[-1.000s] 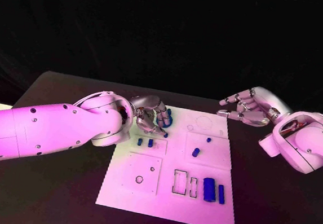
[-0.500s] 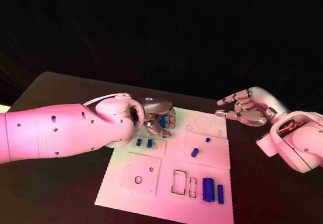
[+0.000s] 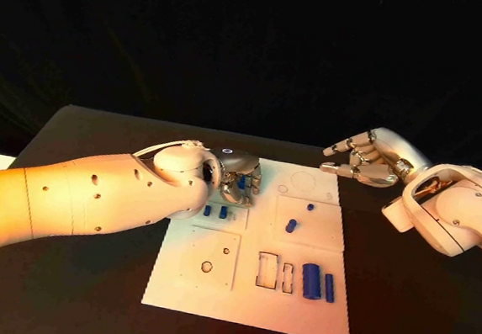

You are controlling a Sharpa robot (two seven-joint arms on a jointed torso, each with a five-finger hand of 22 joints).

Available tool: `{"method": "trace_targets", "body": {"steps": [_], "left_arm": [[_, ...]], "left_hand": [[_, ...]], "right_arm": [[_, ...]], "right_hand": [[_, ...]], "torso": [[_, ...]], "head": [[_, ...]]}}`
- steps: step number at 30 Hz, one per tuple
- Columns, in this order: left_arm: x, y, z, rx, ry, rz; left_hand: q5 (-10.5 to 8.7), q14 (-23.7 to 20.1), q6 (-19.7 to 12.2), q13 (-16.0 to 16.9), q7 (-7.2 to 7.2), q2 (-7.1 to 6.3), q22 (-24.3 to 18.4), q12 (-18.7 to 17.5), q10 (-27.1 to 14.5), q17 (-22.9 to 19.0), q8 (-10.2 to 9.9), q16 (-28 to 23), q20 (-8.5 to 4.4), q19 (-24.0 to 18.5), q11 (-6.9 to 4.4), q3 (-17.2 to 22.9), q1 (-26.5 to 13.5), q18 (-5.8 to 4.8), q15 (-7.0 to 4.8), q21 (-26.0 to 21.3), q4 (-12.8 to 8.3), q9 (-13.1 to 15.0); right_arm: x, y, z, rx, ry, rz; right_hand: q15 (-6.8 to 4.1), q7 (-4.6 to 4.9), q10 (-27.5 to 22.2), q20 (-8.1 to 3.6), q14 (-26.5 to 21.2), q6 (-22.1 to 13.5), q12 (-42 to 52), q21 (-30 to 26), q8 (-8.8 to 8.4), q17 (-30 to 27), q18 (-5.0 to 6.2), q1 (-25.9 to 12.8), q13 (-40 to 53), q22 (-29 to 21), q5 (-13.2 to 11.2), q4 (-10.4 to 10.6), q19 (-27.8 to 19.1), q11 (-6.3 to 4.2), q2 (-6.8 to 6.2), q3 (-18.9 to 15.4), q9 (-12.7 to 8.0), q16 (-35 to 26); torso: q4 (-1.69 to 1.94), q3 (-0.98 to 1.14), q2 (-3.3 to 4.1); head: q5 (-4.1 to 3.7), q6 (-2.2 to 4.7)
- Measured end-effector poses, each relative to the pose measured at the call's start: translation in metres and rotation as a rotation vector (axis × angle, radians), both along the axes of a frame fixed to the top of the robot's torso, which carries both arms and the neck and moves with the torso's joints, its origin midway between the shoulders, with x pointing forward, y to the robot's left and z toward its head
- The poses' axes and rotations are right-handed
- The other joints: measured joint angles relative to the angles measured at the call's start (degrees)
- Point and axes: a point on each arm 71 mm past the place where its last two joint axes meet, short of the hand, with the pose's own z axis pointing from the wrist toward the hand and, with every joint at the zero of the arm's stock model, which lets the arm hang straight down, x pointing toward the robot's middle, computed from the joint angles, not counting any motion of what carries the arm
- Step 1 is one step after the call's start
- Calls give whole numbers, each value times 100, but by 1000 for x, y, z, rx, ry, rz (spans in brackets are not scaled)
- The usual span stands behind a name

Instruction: Assemble the parts on the task board

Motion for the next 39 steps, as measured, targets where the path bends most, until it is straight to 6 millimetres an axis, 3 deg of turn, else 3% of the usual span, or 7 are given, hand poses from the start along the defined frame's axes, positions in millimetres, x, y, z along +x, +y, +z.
{"method": "trace_targets", "body": {"steps": [13, 25, 39], "left_arm": [[3, 2, -5, 42, 16, 31], [4, -2, -7, 46, 19, 34], [4, -2, -8, 53, 23, 34]], "left_hand": [[0, 0, 12, -75, 13, 0, -8, -113, -1, -1, -87, -7, -20, 20, 0, 66, 0, 0, 0, 0, -34, -24], [0, 0, 176, -202, 12, 136, 24, -234, 143, -2, -174, -6, -21, 20, 4, 314, 45, 1, 1, 0, -76, -38], [0, 0, 338, -323, 10, 236, 92, -429, 382, -2, -285, 20, -21, 19, -4, 618, 99, 0, 1, 0, -285, -52]], "right_arm": [[0, 1, 0, 0, 0, 1], [0, 1, 0, 0, 1, 3], [0, 1, 0, 0, 1, 4]], "right_hand": [[0, 0, 0, 0, 0, 0, 0, 0, 0, -1, 0, 0, 0, -1, 0, 0, 0, 0, 0, 0, 0, 0], [0, 0, 0, 0, 0, 0, 0, 0, 0, -2, 0, 0, 0, -2, 0, 0, 0, 0, 0, 0, 0, 0], [0, 0, 0, 0, 0, 0, 0, 0, 0, -3, 0, 0, 0, -3, 23, -1, 0, 0, 0, 0, 0, 0]], "torso": [[3, 3, -6], [1, 4, -7], [1, 7, -9]], "head": [[-3, -17], [-13, -18], [-4, -26]]}}
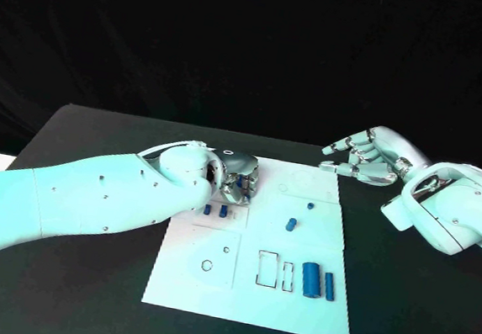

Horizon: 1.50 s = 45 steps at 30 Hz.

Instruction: Assemble the parts on the task board

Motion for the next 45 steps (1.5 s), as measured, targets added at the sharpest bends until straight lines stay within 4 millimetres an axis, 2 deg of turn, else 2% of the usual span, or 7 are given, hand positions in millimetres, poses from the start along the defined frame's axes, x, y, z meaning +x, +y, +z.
{"method": "trace_targets", "body": {"steps": [9, 17, 20, 26, 37, 45], "left_arm": [[0, 0, 0, 2, 2, 0], [-2, 2, 0, -11, -3, -7], [-3, 4, -1, -22, -6, -9], [-5, 12, -1, -44, -9, -1], [-10, 31, 17, -109, -39, 21], [-14, 45, 25, -136, -47, 39]], "left_hand": [[-16, 1, 85, -137, 85, 18, 79, -390, 250, 0, -189, 25, 0, 0, 74, 399, 18, 0, 43, 39, -273, -38], [-17, 2, 177, -210, 154, -12, 121, -618, 416, -1, -236, 53, 21, -22, 87, 628, -11, 1, 44, 67, -470, -46], [-17, 7, 194, -224, 153, -12, 135, -673, 466, -1, -269, 53, 21, -22, 97, 697, -11, 0, 77, 67, -539, -54], [-17, 2, 194, -228, 153, -42, 143, -728, 476, -2, -301, 74, 21, -22, 109, 722, -42, 0, 82, 67, -564, -58], [-16, 2, 215, -231, 174, -79, 150, -785, 517, -2, -324, 74, 21, -21, 108, 737, -124, 0, 82, 89, -579, -64], [-16, 2, 216, -231, 173, -55, 159, -785, 517, -2, -324, 74, 23, -19, 108, 767, -145, 0, 82, 89, -578, -64]], "right_arm": [[0, 0, 0, 0, 0, 0], [0, 0, 0, 0, 0, 1], [0, 0, 0, 0, 0, 1], [0, 0, 0, 0, -1, 1], [0, -1, 0, 0, -1, 0], [0, -1, 0, 0, -1, -1]], "right_hand": [[0, 0, 0, 0, 0, 0, 0, 0, 0, -1, 0, 0, 0, -1, 0, 0, 0, 0, 0, 0, 0, 0], [0, 0, 0, 0, 0, 0, 0, 0, 0, -1, 0, 0, 0, -1, 0, 0, 0, 0, 0, 0, 0, 0], [0, 0, 0, 0, 0, 0, 0, 0, 0, -1, 0, 0, 0, -1, 0, 0, 0, 0, 0, 0, 0, 0], [0, 0, 0, 0, 0, 0, 0, 0, 0, -2, 0, 0, 0, -1, -1, 0, 0, 0, 0, 0, 0, 0], [0, 0, 0, 0, 0, 0, 0, 0, 0, -2, 0, 0, 0, 3, -1, 0, 0, 0, 0, 0, 0, 0], [0, 0, 0, 0, 0, 0, 0, 0, 0, 3, 0, 0, 0, 3, -1, 0, 0, 0, 0, 0, 0, 0]], "torso": [[3, -2, 0], [2, -2, -1], [2, -3, -3], [3, -2, -5], [9, 0, -8], [6, -2, -2]], "head": [[-1, -5], [2, -3], [4, 4], [13, 28], [30, 69], [36, 85]]}}
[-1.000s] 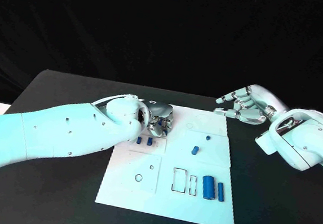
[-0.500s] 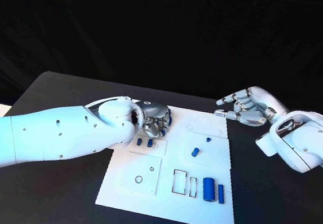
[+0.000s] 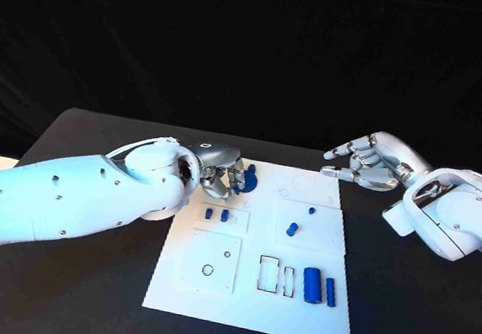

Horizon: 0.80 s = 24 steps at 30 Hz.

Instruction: Assemble the parts on the task board

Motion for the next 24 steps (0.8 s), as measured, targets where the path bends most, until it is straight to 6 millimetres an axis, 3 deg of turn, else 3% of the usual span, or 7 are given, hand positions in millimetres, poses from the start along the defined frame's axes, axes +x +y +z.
{"method": "trace_targets", "body": {"steps": [24], "left_arm": [[8, 20, -6, 24, 50, 58]], "left_hand": [[0, 0, 20, -16, -19, -62, 4, -90, 41, 4, -45, 0, 18, 18, -1, 0, -108, 0, 0, 0, 0, -11]], "right_arm": [[0, 0, -1, 0, 1, 0]], "right_hand": [[0, 0, 0, 0, 0, 0, 0, 0, 0, -2, 0, 0, 0, -2, 0, 0, 0, 0, 0, 0, 0, 0]], "torso": [[-7, 0, 9]], "head": [[29, -34]]}}
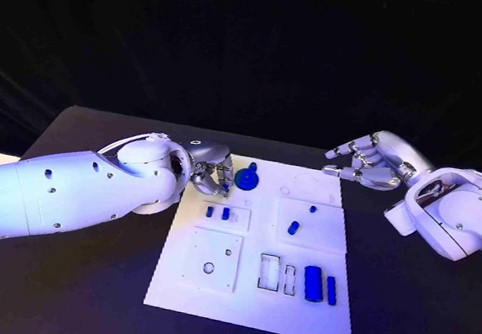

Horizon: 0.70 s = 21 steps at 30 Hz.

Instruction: Assemble the parts on the task board

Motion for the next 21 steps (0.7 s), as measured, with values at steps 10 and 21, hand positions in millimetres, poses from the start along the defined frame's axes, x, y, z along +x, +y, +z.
{"method": "trace_targets", "body": {"steps": [10, 21], "left_arm": [[1, 1, -4, 22, 23, 3], [1, -1, -6, 29, 35, -3]], "left_hand": [[0, 0, 0, -5, 0, 0, -1, -23, 0, -1, 0, 0, 0, 0, 0, 0, 0, 0, 0, 0, 0, -5], [0, 0, 0, -5, 0, 0, -1, -23, 0, -1, 0, 0, 0, 0, 0, 0, 0, 0, 0, 0, 0, -5]], "right_arm": [[0, 1, 0, 0, 0, 1], [0, 1, 0, 1, 0, 2]], "right_hand": [[0, 0, 0, 0, 0, 0, 0, 0, 0, -1, 0, 0, 0, -1, 0, 0, 0, 0, 0, 0, 0, 0], [0, 0, 0, 0, 0, 0, 0, 0, 0, -2, 0, 0, 0, -1, 0, 0, 0, 0, 0, 0, 0, 0]], "torso": [[-2, 3, -2], [-2, 2, -3]], "head": [[5, -16], [-5, -18]]}}
